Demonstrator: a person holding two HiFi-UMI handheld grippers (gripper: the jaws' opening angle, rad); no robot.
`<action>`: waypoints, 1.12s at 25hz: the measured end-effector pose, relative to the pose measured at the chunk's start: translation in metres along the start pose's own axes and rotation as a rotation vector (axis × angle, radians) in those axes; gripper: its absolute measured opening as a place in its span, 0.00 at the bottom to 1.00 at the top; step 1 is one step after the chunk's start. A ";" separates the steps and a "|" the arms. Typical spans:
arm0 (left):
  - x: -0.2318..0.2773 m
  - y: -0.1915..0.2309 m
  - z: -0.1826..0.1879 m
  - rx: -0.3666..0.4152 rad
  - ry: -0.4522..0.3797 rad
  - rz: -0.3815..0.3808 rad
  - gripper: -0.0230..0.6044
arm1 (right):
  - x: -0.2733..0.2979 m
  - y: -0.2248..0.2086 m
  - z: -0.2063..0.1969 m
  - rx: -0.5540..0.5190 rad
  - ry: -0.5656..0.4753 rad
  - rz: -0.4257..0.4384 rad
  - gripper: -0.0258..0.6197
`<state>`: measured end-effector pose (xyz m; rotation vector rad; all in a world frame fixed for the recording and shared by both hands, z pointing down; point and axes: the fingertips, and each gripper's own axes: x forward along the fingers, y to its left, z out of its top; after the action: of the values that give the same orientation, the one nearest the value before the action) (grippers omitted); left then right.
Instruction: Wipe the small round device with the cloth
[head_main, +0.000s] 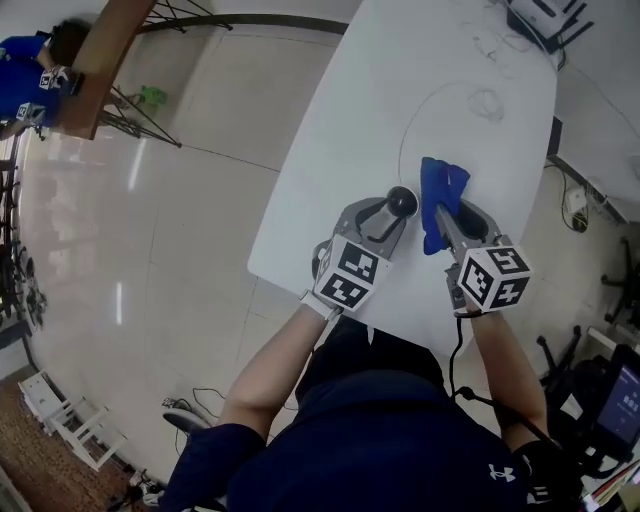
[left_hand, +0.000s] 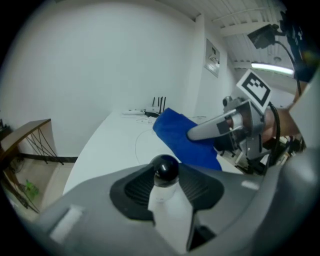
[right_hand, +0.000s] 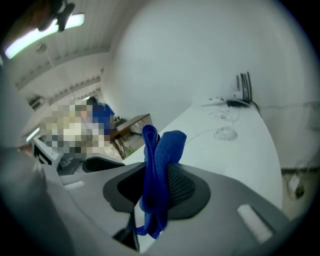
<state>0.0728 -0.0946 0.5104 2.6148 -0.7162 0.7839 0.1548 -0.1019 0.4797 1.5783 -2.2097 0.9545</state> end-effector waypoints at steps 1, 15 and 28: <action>-0.006 0.003 -0.001 -0.037 -0.008 0.003 0.28 | 0.002 0.007 0.005 -0.102 0.010 -0.007 0.21; -0.105 0.049 -0.052 -0.393 -0.039 0.169 0.23 | 0.027 0.107 -0.044 -1.246 0.111 -0.153 0.21; -0.120 0.019 -0.072 -0.436 -0.022 0.109 0.23 | 0.051 0.095 -0.120 -1.265 0.203 -0.142 0.21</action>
<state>-0.0552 -0.0351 0.5007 2.2094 -0.9250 0.5531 0.0303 -0.0440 0.5643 0.9027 -1.8079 -0.3440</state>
